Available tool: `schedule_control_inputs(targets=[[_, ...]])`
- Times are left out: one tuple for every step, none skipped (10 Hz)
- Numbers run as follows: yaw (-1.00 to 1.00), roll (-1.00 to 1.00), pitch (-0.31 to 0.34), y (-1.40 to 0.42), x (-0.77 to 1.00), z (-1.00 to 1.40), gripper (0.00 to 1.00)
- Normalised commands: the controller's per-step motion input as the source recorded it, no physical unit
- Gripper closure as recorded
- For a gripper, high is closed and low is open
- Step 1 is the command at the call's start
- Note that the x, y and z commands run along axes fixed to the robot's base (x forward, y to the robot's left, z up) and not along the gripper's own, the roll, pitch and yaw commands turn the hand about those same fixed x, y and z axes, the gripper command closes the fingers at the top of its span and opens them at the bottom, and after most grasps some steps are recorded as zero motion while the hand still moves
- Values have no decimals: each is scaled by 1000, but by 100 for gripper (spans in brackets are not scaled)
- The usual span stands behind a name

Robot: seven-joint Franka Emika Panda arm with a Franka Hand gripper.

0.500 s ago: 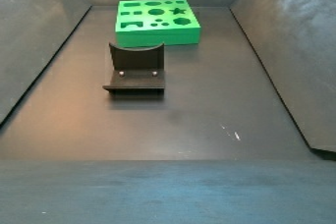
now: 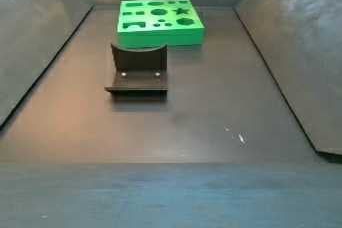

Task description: Insert the hexagon object.

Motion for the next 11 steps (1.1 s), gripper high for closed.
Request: schedule_control_inputs(targets=[[-26,-163,-66,789,100,-771,100],[-126,-154,-70,683,94,-780,100],[-374,-141,-96,380,11,-763,100],[-126,-39,-227,-60,0,-800,100],[-74,-21,0,-177,0,-566,100],[0,0,0,-234,-57,-403,100],[0,0,-101,-97,-143,-460,100],[6,61,-106,-131,0,-429,100],[0,91,-31,-80,154,-554,100],[0,113,-21,-23,397,-646,100],[71,183,0,-140,760,-643,100]])
